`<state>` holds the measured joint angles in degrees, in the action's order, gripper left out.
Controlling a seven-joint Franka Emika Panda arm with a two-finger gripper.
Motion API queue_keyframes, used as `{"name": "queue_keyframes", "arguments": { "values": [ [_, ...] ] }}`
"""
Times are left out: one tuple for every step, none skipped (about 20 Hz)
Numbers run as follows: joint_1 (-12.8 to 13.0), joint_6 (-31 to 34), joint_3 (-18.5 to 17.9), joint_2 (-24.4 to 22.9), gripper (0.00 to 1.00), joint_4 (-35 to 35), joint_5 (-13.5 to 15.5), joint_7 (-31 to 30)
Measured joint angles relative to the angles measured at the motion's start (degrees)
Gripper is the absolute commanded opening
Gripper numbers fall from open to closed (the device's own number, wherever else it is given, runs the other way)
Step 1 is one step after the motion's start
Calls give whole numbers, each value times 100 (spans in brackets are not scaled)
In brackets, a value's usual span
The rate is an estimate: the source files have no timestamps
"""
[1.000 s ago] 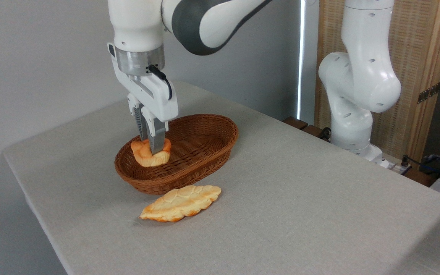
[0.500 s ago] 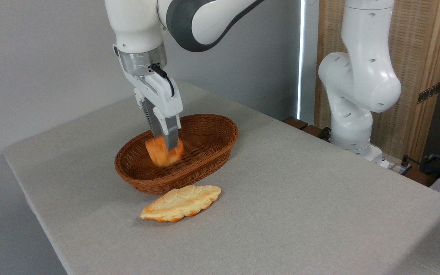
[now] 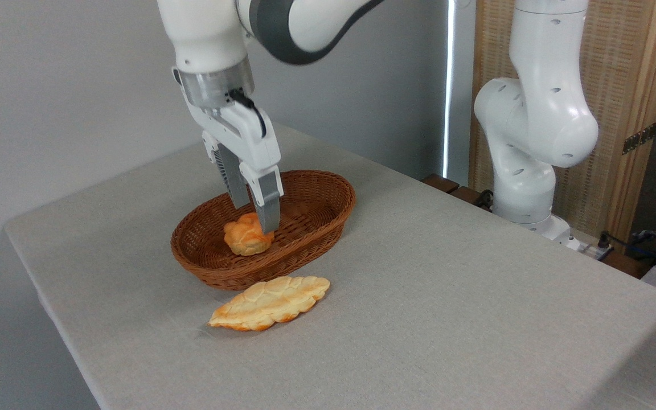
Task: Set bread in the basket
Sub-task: 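Lower the roll into the basket and open the gripper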
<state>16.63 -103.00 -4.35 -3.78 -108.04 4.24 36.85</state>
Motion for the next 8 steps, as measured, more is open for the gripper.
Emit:
{"name": "queue_keyframes", "arguments": {
  "values": [
    [-5,106,-151,-13,100,192,-51,0],
    [-10,223,-313,-22,100,388,-81,7],
    [-21,345,-504,-37,99,590,-114,39],
    [-32,405,-697,-54,99,743,-123,115],
    [-36,408,-832,-62,99,823,-124,188],
    [-40,408,-933,-63,99,880,-124,288],
    [-43,408,-1033,-62,94,925,-124,361],
    [-45,408,-1094,-59,91,941,-124,362]
  ]
}}
